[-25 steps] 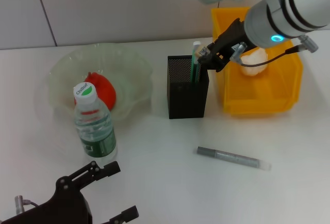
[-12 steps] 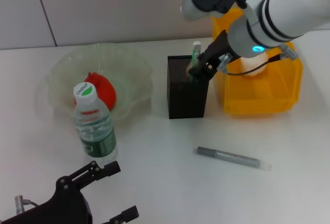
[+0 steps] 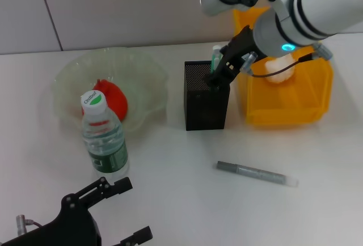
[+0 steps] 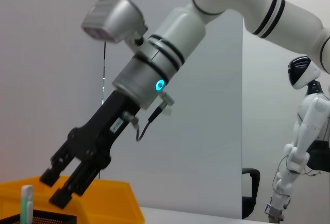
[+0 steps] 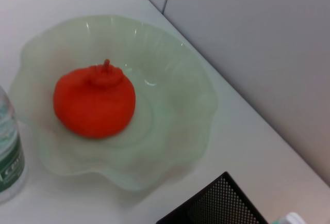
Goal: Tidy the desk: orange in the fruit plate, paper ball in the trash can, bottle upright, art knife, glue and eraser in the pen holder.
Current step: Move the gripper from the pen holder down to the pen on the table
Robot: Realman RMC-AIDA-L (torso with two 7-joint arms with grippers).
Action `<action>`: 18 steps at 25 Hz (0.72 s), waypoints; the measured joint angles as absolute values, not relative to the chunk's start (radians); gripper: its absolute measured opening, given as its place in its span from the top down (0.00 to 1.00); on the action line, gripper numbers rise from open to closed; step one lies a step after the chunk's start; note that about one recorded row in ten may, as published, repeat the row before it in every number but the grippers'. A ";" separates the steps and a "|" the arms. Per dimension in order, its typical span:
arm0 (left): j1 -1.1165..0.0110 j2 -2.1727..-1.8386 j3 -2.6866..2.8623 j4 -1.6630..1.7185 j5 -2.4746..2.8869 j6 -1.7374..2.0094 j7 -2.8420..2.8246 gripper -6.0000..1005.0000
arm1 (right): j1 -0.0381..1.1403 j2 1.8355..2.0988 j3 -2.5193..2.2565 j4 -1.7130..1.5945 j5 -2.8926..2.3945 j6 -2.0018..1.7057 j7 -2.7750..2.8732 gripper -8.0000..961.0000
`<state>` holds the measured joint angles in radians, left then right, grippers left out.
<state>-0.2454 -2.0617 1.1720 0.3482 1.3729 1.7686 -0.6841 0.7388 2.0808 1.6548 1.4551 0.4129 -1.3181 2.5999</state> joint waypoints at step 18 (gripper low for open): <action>-0.240 -2.057 1.172 0.345 1.373 1.768 -0.695 0.19 | 0.696 2.078 1.934 1.826 0.585 -1.912 2.605 0.13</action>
